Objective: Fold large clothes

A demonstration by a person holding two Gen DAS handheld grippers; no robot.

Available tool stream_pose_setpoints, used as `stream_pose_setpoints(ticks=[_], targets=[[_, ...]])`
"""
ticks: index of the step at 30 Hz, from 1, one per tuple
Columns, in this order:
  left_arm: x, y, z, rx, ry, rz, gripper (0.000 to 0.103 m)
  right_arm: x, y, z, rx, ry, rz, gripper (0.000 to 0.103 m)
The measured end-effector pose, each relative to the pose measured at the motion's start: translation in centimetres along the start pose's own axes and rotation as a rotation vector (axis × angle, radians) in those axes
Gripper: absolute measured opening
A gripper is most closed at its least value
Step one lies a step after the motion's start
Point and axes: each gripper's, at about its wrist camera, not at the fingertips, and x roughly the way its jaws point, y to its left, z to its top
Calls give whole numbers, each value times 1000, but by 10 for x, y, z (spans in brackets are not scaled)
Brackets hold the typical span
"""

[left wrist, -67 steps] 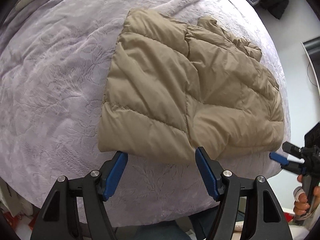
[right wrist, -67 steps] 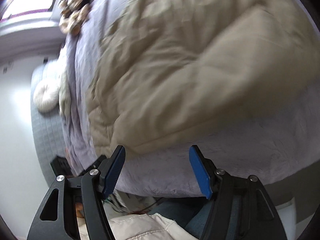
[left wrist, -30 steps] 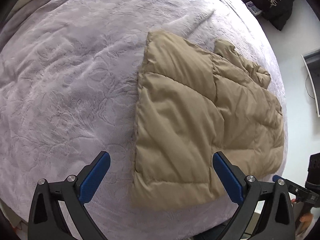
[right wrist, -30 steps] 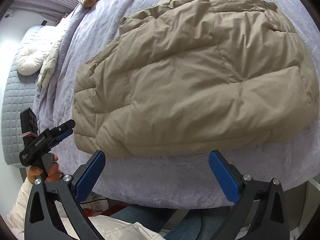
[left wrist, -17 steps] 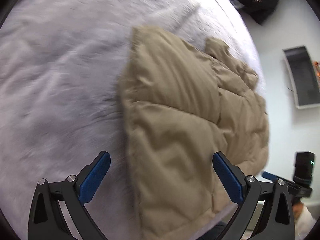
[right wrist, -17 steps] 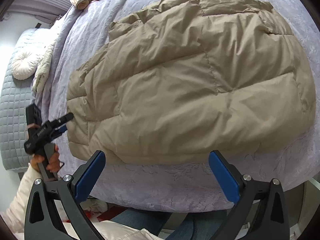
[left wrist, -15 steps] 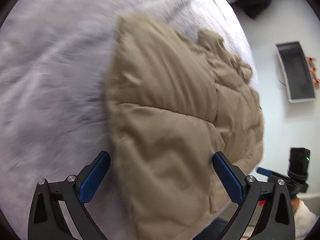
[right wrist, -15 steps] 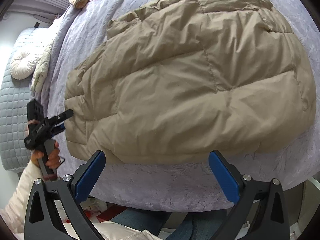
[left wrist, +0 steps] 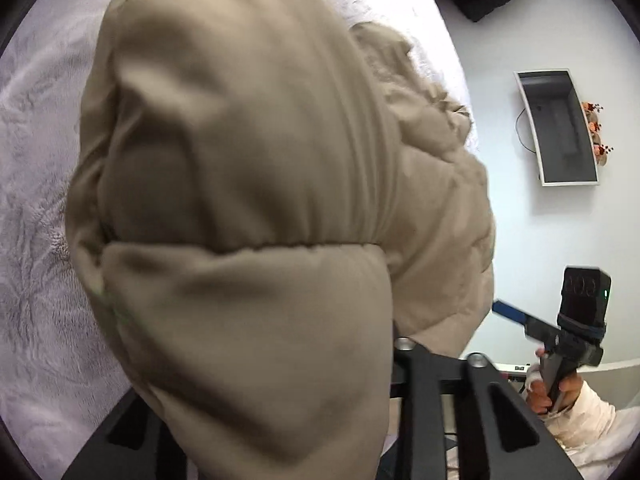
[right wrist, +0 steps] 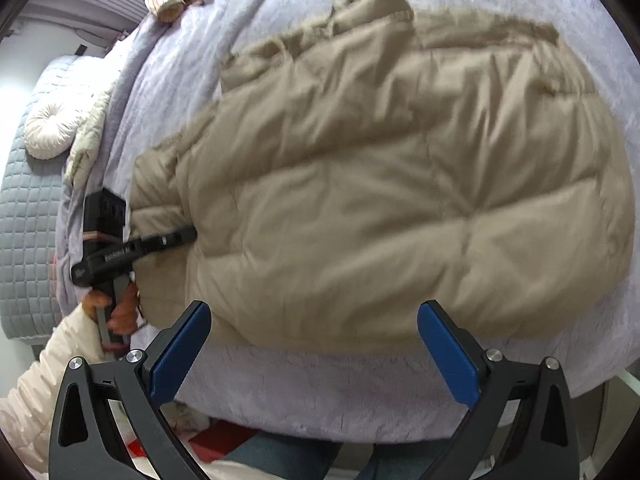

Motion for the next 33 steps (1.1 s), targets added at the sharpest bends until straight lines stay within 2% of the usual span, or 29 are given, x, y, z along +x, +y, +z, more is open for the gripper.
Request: stream_pose_setpoints(ticks=[2, 4, 5, 6, 7, 11, 15, 18, 19, 21, 26, 29, 33], targets=[[-7, -8, -2, -2, -18, -5, 27, -6, 0, 8, -7, -53, -12, 102], [-14, -16, -5, -6, -33, -14, 26, -9, -1, 13, -7, -99, -9, 79], [-19, -23, -6, -6, -42, -20, 26, -8, -3, 18, -7, -118, -9, 46], [-23, -31, -7, -4, -50, -23, 26, -5, -5, 22, -2, -123, -14, 22], [-28, -39, -7, 0, -57, -24, 26, 0, -8, 26, 6, -130, -12, 19], [-40, -82, -10, 40, -69, -18, 26, 20, -13, 44, -15, -167, -5, 15], [-46, -131, -9, 90, -65, -9, 26, 47, -25, 60, 7, -140, 19, 15], [-38, -181, -6, 151, -56, 1, 26, 66, -38, 68, 45, -108, 68, 14], [-45, -191, -9, 173, -49, 7, 26, 71, -44, 70, 64, -97, 90, 13], [-35, -216, -7, 207, -36, 23, 26, 77, -56, 73, 98, -79, 136, 11], [3, -278, -2, 286, -5, 134, 27, 88, -79, 78, 151, -38, 235, 8], [22, -299, 1, 296, -2, 188, 27, 93, -93, 80, 194, -9, 301, 6], [26, -313, -5, 292, 3, 227, 27, 88, -100, 82, 215, 54, 337, 8]])
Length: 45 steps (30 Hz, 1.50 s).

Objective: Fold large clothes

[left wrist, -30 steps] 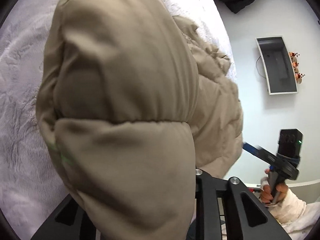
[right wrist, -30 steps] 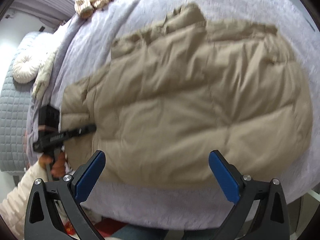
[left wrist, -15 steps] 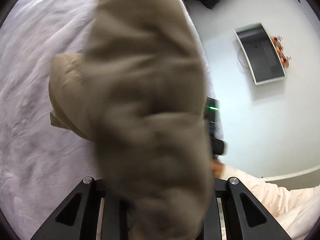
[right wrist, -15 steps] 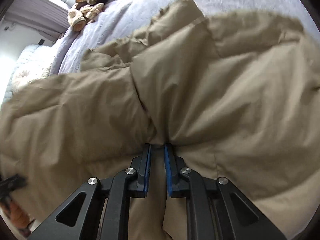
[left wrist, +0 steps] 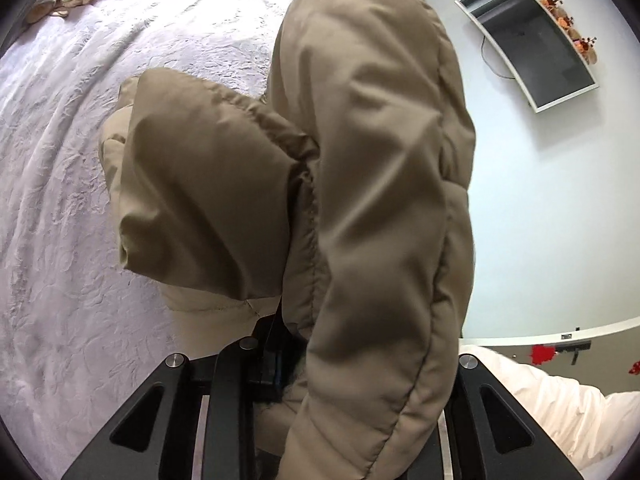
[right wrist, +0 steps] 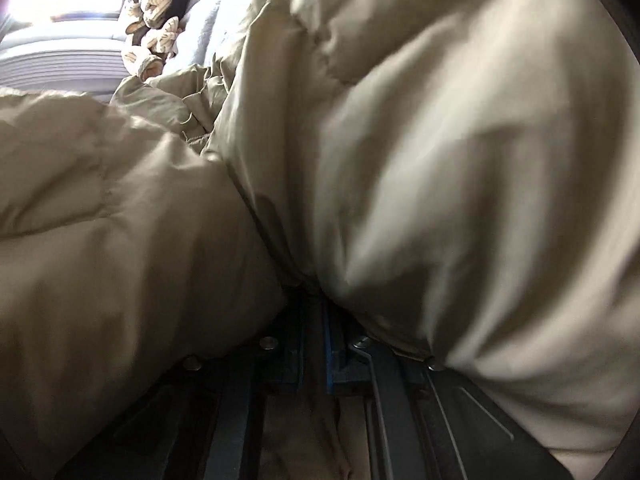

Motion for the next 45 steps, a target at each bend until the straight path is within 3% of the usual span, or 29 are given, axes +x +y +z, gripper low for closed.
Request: stream_pose_setpoints(ticks=[5, 7, 13, 18, 19, 20, 21, 23, 29, 33, 35, 37, 38, 39, 42, 43, 45], targets=[[20, -24, 12, 12, 39, 66, 27, -53, -5, -2, -56, -24, 16, 8], [47, -53, 30, 31, 48, 71, 36, -81, -17, -6, -46, -57, 22, 8], [106, -89, 53, 103, 116, -7, 71, -148, -71, -27, 24, -138, -28, 8], [147, -103, 73, 101, 172, -120, 73, -189, -108, -51, 70, -192, -93, 9], [155, -104, 78, 89, 183, -151, 73, -195, -113, -55, 72, -204, -105, 12], [165, -105, 84, 72, 193, -172, 73, -202, -117, -60, 72, -216, -117, 26], [171, -105, 88, 62, 197, -173, 73, -208, -119, -65, 70, -228, -125, 51], [187, -102, 98, 37, 206, -162, 73, -221, -120, -76, 59, -258, -125, 69], [209, -115, 84, 49, 225, -140, 73, -241, -97, -102, -53, -263, 40, 70], [219, -119, 88, 73, 233, -117, 73, -237, -76, -102, -99, -219, 154, 79], [217, -130, 97, 86, 227, -105, 73, -227, -71, -94, -78, -212, 174, 79], [201, -141, 99, 115, 186, -129, 73, -212, -71, -85, -29, -202, 106, 72], [188, -145, 100, 142, 156, -134, 73, -206, -73, -81, -8, -206, 73, 37], [174, -148, 102, 177, 117, -127, 73, -200, -77, -76, 17, -206, 57, 21], [125, -146, 104, 280, -50, -25, 73, -193, -89, -68, 52, -228, -37, 18], [106, -136, 105, 301, -118, 46, 73, -192, -90, -66, 45, -234, -73, 18], [93, -117, 106, 292, -177, 136, 73, -191, -97, -63, 28, -247, -162, 17]])
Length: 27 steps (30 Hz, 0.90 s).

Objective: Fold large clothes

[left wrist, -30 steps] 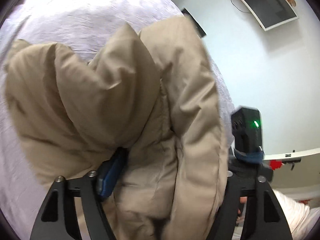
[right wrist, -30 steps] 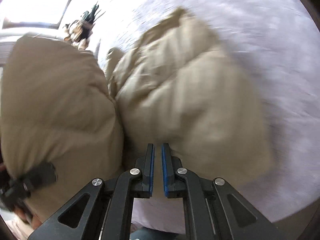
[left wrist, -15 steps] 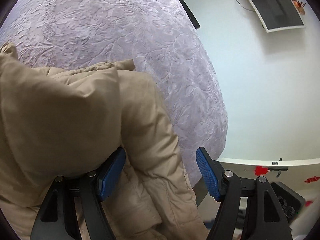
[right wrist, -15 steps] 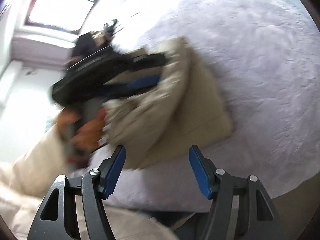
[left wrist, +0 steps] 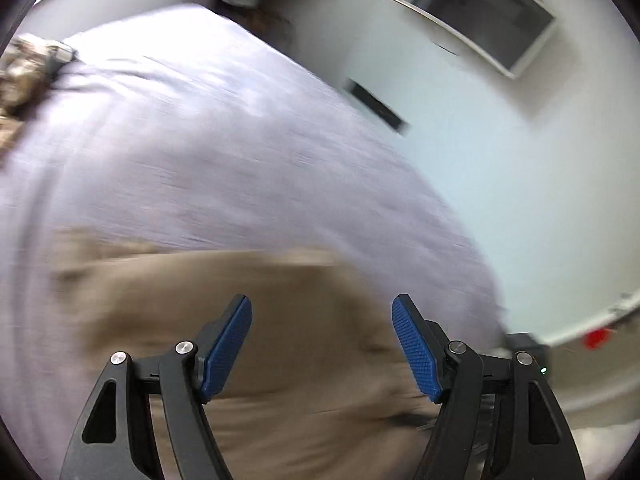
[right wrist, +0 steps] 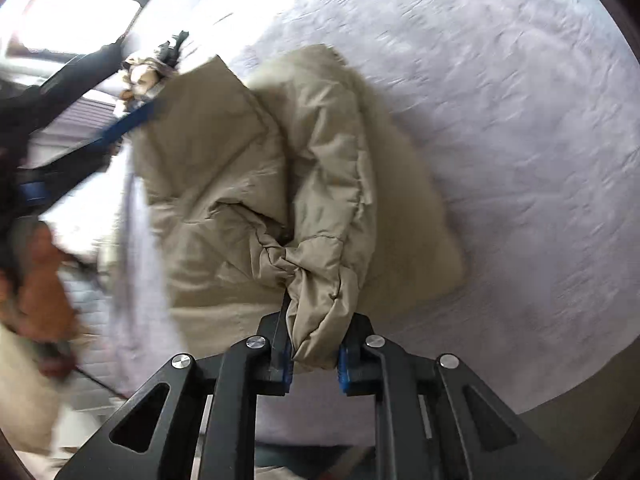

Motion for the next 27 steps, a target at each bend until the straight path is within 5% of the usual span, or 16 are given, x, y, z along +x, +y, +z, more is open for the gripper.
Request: stream_pose_setpoints(ticks=[5, 8, 11, 15, 19, 27], targets=[[22, 78, -27, -159, 27, 185, 73, 12, -33, -3, 52, 24, -20, 18], [50, 91, -39, -224, 14, 163, 73, 23, -46, -6, 54, 45, -42, 18], [75, 75, -38, -169, -1, 213, 79, 38, -56, -4, 69, 82, -21, 18], [82, 72, -37, -173, -3, 200, 79, 19, -65, 3, 58, 154, 80, 25], [79, 75, -35, -196, -2, 183, 79, -37, -64, 21, 22, 83, 280, 25], [80, 67, -33, -182, 10, 185, 79, -26, -100, 78, 207, -13, 331, 22]])
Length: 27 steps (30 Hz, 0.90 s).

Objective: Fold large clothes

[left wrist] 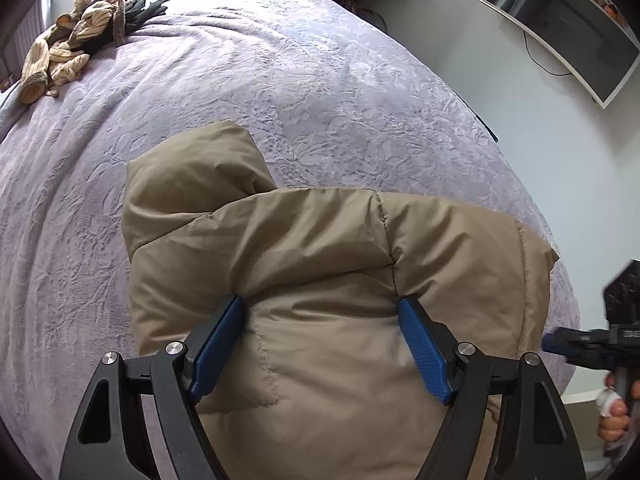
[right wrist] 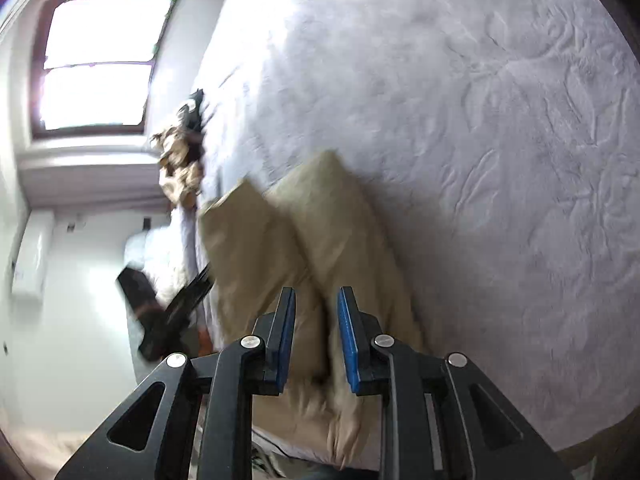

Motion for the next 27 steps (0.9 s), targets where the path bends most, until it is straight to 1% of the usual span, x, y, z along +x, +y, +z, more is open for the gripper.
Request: stream_pose_setpoints(ticks=[1, 3, 5, 6, 8, 10, 12, 13, 14, 15, 16, 17, 18, 19, 20, 21, 23, 25, 26, 27], targets=[[0, -1, 0, -2, 1, 3, 79, 11, -2, 6, -10, 10, -15, 20], [0, -1, 1, -5, 4, 3, 79, 37, -3, 15, -28, 48, -60, 10], [0, -1, 2, -10, 6, 1, 79, 71, -8, 23, -23, 106, -102, 8], [0, -1, 3, -14, 8, -2, 79, 80, -10, 26, -17, 124, -98, 8], [0, 0, 3, -23, 10, -9, 79, 97, -7, 32, -34, 147, -47, 8], [1, -1, 3, -23, 11, -12, 79, 111, 12, 38, -97, 172, 49, 7], [3, -2, 3, -23, 14, -4, 79, 125, 29, 43, -156, 218, 129, 7], [4, -3, 3, -24, 16, 0, 79, 137, 32, 45, -175, 253, 135, 7], [4, -6, 3, -22, 17, 4, 79, 147, 30, 49, -181, 274, 120, 5], [5, -10, 4, -20, 18, -5, 79, 160, 24, 52, -171, 303, 97, 0], [5, -13, 6, -19, 18, -9, 79, 169, 16, 55, -137, 322, 91, 0], [5, -19, 7, -9, 19, -9, 79, 176, 8, 57, -86, 338, 108, 0], [7, -28, 8, 14, 21, 9, 79, 181, -5, 59, -13, 347, 150, 0], [9, -34, 8, 34, 24, 30, 79, 183, -8, 57, 17, 348, 167, 0], [12, -40, 7, 53, 30, 53, 79, 180, -10, 55, 40, 345, 177, 0], [16, -44, 6, 69, 37, 73, 79, 176, -9, 54, 36, 338, 170, 0], [21, -48, 5, 84, 48, 96, 79, 168, -2, 55, 6, 325, 121, 1], [23, -49, 5, 91, 53, 109, 79, 155, 12, 53, -40, 309, 52, 2], [23, -49, 5, 92, 54, 110, 79, 147, 18, 54, -65, 296, 17, 4], [23, -49, 5, 92, 56, 111, 79, 133, 21, 55, -91, 281, -16, 9]])
